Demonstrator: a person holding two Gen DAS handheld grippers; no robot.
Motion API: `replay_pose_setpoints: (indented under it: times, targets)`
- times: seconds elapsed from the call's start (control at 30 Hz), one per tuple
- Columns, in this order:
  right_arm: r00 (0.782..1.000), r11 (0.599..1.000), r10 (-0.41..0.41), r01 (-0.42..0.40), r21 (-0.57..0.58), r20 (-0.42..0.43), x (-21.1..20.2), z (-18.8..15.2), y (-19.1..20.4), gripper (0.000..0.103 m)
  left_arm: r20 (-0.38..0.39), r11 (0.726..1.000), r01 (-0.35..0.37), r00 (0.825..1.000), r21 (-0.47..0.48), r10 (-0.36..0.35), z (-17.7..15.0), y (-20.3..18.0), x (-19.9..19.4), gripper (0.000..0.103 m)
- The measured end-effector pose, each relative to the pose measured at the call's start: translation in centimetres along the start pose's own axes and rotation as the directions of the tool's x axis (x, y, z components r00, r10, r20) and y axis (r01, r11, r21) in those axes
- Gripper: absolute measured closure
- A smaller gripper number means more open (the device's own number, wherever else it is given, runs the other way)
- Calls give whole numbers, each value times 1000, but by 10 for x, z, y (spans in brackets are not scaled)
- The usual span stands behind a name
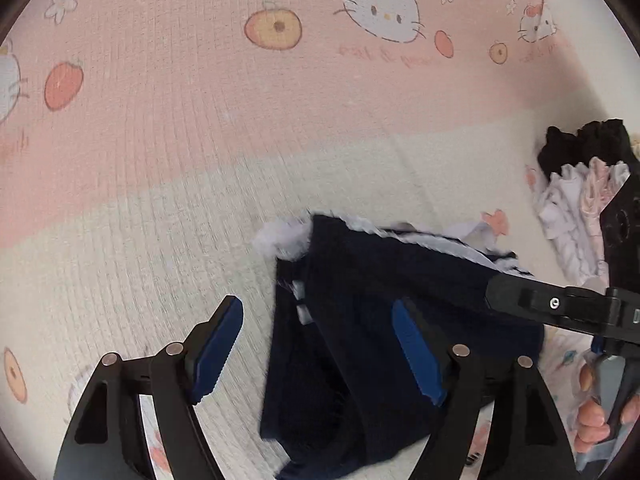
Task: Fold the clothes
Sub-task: 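Fold the waistband over with both grippers and open the left gripper, then lower both open grippers toward the folded navy pants bundle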
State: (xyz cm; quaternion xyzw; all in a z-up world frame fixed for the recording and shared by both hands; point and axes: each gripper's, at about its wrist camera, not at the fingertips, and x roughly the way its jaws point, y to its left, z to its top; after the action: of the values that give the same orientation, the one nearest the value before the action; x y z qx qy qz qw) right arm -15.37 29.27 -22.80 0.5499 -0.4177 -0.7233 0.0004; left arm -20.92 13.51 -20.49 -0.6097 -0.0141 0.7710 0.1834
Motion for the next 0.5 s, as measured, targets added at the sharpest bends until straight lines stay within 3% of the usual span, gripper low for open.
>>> replay_pose_setpoints:
  times: [0.2,0.33,0.5]
  targets:
    - [999,997,-47,46,-64,-6,-17,-15,-1,40,29,998,-56,998,41,55,-21,-15,-17,27]
    - [995,992,-88,91,-83,39,-39,-27,-12,39,76,996,-78,994,52,74,-39,-30,-29,27]
    - [987,988,-118,127,-83,104,-58,-33,-25,39,150,982,-173,975,70,161,-37,-43,-18,27]
